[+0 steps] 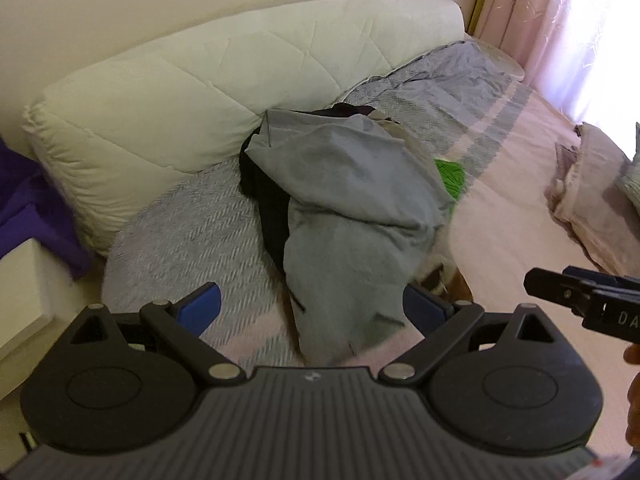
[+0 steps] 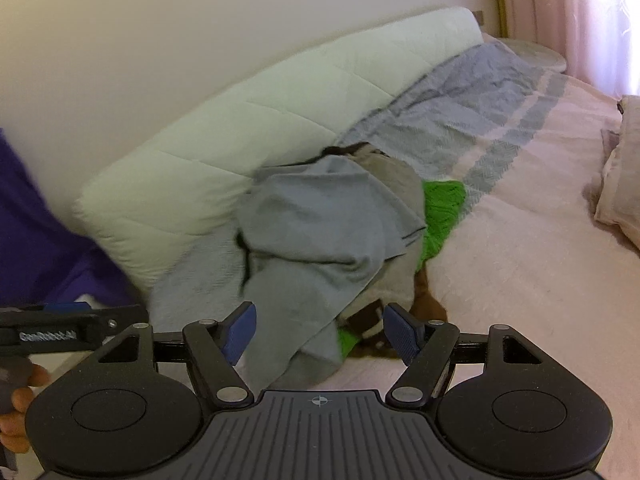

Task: Organize objects
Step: 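Move both tools toward the grey-green skirt on the clothes pile, then close left gripper on the skirt while right gripper grasps it too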

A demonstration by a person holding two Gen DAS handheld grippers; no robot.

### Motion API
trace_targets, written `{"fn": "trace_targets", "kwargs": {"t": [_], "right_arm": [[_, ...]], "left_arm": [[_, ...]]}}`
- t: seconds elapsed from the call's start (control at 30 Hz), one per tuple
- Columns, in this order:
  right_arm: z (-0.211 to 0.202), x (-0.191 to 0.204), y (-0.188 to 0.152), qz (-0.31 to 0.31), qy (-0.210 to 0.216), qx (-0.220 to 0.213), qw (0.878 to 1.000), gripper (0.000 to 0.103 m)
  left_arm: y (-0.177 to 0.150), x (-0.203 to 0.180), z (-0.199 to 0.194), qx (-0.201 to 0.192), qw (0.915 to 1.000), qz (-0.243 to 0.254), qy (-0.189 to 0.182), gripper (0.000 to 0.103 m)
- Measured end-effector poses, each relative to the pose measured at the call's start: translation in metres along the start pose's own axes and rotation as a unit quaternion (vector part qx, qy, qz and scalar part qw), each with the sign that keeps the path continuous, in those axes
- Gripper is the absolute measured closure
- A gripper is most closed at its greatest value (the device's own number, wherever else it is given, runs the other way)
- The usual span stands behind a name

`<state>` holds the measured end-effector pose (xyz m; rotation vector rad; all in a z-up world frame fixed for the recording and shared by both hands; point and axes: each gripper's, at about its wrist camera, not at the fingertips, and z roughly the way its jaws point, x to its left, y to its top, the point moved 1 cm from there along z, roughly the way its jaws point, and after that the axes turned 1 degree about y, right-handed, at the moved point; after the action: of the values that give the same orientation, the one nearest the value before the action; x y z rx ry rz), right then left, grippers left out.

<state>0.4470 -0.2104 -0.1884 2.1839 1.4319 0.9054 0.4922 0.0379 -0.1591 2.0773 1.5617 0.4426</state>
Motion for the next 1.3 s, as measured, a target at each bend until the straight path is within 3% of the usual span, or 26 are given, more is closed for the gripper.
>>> {"fn": "trace_targets", "kwargs": {"t": [0.43, 0.67, 0.83, 0.87, 0.9, 0.93, 1.0, 1.13, 1.3], "right_arm": [[0.151, -0.053, 0.027, 0.065, -0.014, 0.012, 0.998, 0.035], [0.211, -0.068, 0.03, 0.061, -0.021, 0.018, 0.998, 0.035], [0.246, -0.07, 0.025, 0.055, -0.02, 0.028, 0.998, 0.035], [0.246, -0.071, 0.025, 0.061, -0.012, 0.017, 0.998, 0.047], [0.245, -0.07, 0.026, 0.057, -0.007, 0.006, 0.998, 0.072], [0.246, -0.068, 0.028, 0.044, -0.02, 0.006, 0.999, 0.08], [0.242, -0.07, 0.03, 0.046, -0.008, 0.001, 0.999, 0.094], [0.212, -0.071, 0.032, 0.051, 0.026, -0.043, 0.997, 0.1], [0.15, -0.058, 0.033, 0.049, 0.074, -0.111, 0.99, 0.1]], "left_arm": [[0.049, 0.02, 0.171, 0.034, 0.9973, -0.049, -0.044, 0.011], [0.067, 0.027, 0.234, 0.043, 0.9917, -0.095, -0.076, 0.009], [0.077, 0.029, 0.268, 0.057, 0.983, -0.138, -0.106, 0.011], [0.078, 0.028, 0.272, 0.059, 0.982, -0.142, -0.109, 0.015], [0.08, 0.025, 0.272, 0.055, 0.9821, -0.142, -0.111, 0.02], [0.084, 0.021, 0.271, 0.048, 0.9842, -0.132, -0.107, 0.029], [0.088, 0.013, 0.264, 0.031, 0.9894, -0.103, -0.098, 0.042], [0.091, 0.001, 0.236, -0.012, 0.995, -0.054, -0.083, 0.077], [0.097, -0.014, 0.176, -0.076, 0.9937, -0.012, -0.081, 0.087]]}}
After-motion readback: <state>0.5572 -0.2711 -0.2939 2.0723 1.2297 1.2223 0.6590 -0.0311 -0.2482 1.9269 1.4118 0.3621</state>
